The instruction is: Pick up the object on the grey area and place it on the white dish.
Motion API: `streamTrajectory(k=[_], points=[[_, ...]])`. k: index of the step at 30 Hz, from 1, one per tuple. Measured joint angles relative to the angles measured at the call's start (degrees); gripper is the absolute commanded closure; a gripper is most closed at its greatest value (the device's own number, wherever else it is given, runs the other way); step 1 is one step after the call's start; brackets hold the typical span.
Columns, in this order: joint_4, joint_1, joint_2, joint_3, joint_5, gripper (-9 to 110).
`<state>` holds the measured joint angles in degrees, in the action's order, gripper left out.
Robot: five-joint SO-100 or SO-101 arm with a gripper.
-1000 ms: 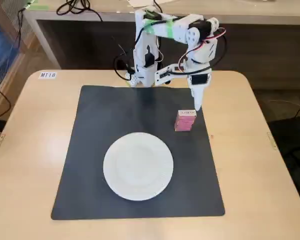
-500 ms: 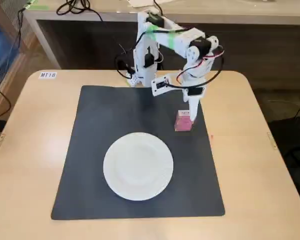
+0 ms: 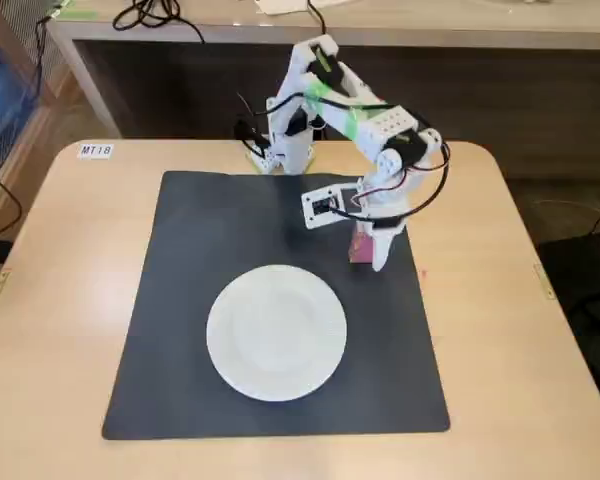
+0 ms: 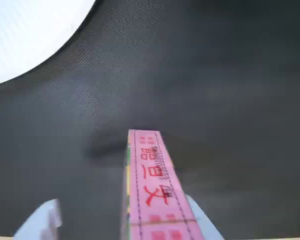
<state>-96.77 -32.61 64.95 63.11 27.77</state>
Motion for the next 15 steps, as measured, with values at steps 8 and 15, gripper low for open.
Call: streamTrajectory(k=[8, 15], points=[[0.09, 1.32, -8.61, -7.56, -2.64, 101], [0.0, 2.02, -7.29, -7.73, -4.48, 101]])
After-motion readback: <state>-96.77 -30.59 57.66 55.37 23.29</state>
